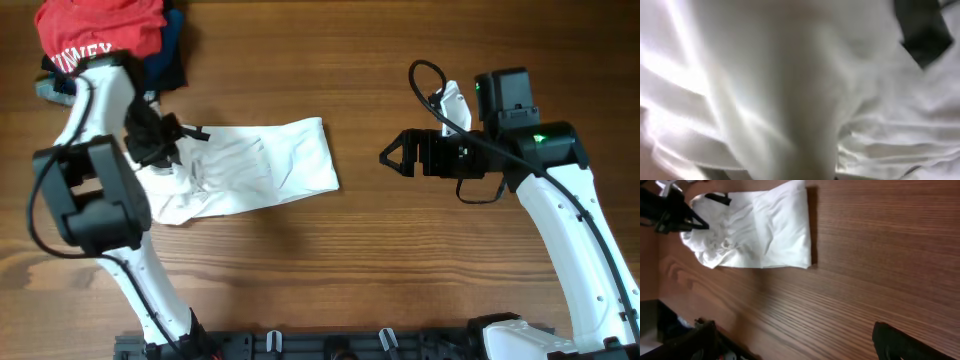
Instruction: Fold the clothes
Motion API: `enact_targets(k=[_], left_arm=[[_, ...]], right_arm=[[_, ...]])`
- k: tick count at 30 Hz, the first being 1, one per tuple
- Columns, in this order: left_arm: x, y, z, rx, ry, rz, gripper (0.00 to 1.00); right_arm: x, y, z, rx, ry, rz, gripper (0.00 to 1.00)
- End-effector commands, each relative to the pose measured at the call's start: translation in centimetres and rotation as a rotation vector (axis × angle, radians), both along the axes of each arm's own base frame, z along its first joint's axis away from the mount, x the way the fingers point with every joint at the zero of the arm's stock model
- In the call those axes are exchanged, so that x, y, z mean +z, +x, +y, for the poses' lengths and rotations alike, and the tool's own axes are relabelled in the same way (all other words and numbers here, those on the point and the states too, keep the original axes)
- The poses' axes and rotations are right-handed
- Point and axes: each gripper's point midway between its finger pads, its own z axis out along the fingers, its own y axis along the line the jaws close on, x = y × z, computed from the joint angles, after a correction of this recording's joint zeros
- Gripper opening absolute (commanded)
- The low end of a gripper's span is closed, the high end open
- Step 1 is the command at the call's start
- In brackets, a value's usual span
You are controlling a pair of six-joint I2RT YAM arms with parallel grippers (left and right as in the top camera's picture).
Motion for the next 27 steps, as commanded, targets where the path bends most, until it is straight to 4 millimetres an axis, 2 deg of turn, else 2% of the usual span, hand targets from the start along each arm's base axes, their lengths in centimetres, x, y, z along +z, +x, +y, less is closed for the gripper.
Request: enact_targets(k=[1,5,6,8,9,11,13,14,15,18,20,21,24,26,27], left_arm=[[2.2,0.8,-1.9,-0.086,0.142,0.015,0.04],[6.0,2.2,-7.8,-0.191,0.160,-0.042,0.04],[6.4,2.2,-9.2,-0.210,0.162,-0.052,0.04],[6.3,1.8,-12.7,-0.292,0.160,-0.064,0.04],[6.3,1.6,-13.6,-0.313,0.156,-0.063,0.04],[6.3,0.6,-17.4,-0.389,0.133,-0.072,0.04],[6.0,0.4,-20.9,-0.438,0.106,-0.116,0.04],[6.0,0.3,-22.0,-0.459,0.094,-0.132,0.04],[5.9,0.3,-23.2,-0.465,0.090,-0.153,0.09],[5.4,0.4,-25.6,-0.475,0.071,-0.196,0.29],[5.0,0.3,-26.6,-0.476,0.028,-0.203,0.31],[4.9,0.4,-26.9,-0.475,0.014,-0.208,0.58],[5.4,1.8,-27.4,-0.465,-0.004,-0.276,0.67],[8.1,3.1,-27.0,-0.439,-0.019,-0.342,0.67],[10.7,3.8,-25.9,-0.406,-0.028,-0.398,0.66]], right_arm=[[-2.4,0.9,-2.1,-0.094,-0.120,0.042,0.99],[-5.8,2.4,-3.9,-0.197,-0.223,0.099,1.00],[-6.4,2.7,-4.0,-0.204,-0.233,0.108,1.00],[-8.2,3.3,-4.0,-0.216,-0.240,0.152,0.99],[-8.8,3.4,-3.9,-0.215,-0.244,0.165,0.99],[-10.3,3.7,-3.9,-0.212,-0.253,0.199,0.99],[-10.9,3.8,-3.7,-0.205,-0.244,0.217,1.00],[-10.9,3.7,-3.5,-0.201,-0.236,0.221,0.99],[-10.9,3.6,-3.4,-0.196,-0.229,0.226,0.99],[-10.9,3.2,-3.3,-0.191,-0.228,0.240,0.99],[-10.9,3.2,-3.3,-0.191,-0.228,0.240,1.00],[-10.9,3.2,-3.3,-0.191,-0.228,0.241,0.99],[-10.9,3.0,-3.3,-0.189,-0.226,0.251,1.00],[-10.7,3.0,-2.6,-0.167,-0.187,0.248,1.00],[-10.2,3.0,-1.5,-0.118,-0.133,0.234,0.99]])
